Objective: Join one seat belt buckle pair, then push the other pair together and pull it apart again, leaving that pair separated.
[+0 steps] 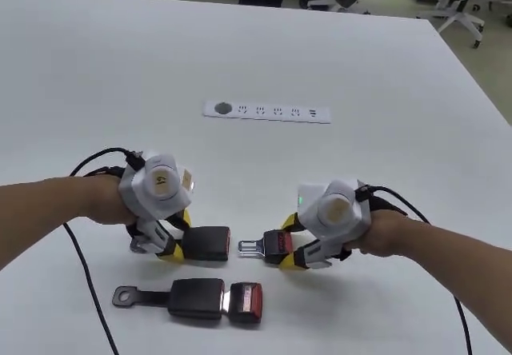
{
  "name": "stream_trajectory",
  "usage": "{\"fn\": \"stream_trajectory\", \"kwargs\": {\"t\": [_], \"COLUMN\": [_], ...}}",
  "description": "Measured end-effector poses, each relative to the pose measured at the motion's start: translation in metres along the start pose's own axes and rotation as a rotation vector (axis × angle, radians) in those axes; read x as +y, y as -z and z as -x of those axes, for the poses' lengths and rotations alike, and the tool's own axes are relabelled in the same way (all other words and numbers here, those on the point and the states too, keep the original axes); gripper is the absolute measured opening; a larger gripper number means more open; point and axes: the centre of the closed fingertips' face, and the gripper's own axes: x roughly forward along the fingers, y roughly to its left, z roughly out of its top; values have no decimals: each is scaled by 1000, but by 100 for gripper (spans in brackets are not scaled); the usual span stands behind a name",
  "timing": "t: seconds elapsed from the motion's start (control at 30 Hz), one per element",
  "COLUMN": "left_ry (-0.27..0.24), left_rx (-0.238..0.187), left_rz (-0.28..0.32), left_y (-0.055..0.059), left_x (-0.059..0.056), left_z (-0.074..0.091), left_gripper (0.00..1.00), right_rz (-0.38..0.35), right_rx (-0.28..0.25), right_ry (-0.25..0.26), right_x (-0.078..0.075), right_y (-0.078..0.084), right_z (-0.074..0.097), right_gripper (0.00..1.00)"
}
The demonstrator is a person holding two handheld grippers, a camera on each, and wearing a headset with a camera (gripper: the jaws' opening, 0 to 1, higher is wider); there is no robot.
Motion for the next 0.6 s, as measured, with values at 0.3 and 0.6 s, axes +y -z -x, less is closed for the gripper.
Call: {"fn": "stream_trajectory", "kwargs": {"t": [0.3, 0.6], "left_ry": [0, 1], "left_rx": [-2, 0], "left_rz": [3, 1], "left_y": [0, -2], "left_x": [0, -1], "left_z": [0, 1], "left_gripper": [30, 30], "right_rz": [3, -5], "right_rx": [14, 27], "right_ry": [-7, -3], "right_x": [-4, -5], "right_y": [10, 20], "right_z": [5, 13], "right_gripper": [31, 31]}}
